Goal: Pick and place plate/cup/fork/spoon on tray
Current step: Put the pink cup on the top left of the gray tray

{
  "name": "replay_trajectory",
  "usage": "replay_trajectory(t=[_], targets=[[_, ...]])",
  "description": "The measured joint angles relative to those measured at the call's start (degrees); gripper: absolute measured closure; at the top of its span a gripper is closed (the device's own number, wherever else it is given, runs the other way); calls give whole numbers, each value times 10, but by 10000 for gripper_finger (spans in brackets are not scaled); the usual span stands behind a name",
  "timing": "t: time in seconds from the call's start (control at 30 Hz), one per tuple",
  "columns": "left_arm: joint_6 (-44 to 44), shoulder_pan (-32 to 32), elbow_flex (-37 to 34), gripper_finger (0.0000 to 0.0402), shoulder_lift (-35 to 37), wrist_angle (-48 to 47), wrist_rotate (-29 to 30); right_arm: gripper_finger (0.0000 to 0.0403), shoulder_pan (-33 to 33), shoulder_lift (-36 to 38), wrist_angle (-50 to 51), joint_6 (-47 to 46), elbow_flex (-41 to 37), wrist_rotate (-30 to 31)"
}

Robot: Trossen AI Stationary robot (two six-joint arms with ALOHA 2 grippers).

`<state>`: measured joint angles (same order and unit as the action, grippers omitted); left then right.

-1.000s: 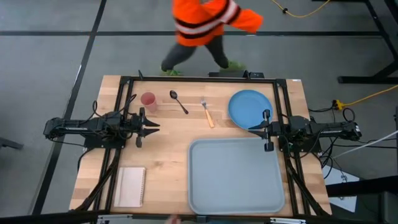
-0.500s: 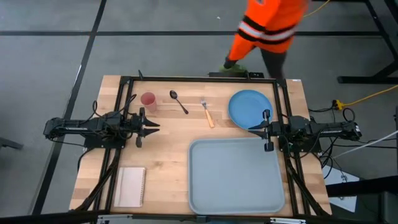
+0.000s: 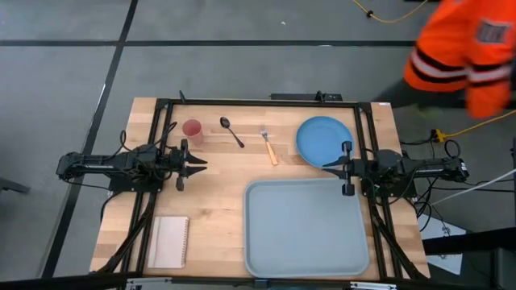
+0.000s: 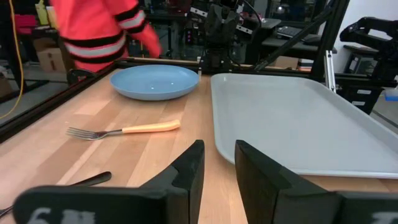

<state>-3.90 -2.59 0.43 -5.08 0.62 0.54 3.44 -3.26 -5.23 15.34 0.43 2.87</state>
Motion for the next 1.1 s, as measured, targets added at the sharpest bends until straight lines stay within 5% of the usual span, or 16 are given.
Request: replay_trajectory(t=[0.23, 0.33, 0.57, 0.7, 0.8, 0.93, 1.1], targets=[[40, 0, 0, 319, 0, 10, 23, 357, 0, 0, -75, -116, 0, -1], [59, 0, 0, 319, 0, 84, 46, 357, 0, 0, -161, -114, 0, 21], [57, 0, 0, 319, -1, 313, 43, 357, 0, 0, -384, 65, 0, 95], [35, 0, 2, 319, -2, 413, 100, 357, 0, 0, -429, 159, 0, 96], [9, 0, 43, 319, -22, 321, 215, 357, 0, 0, -428, 179, 0, 113], [-19, 0, 141, 319, -95, 97, 358, 357, 0, 0, -414, 164, 0, 213], [-54, -18, 262, 319, -205, -55, 430, 357, 0, 0, -364, 106, 0, 374]])
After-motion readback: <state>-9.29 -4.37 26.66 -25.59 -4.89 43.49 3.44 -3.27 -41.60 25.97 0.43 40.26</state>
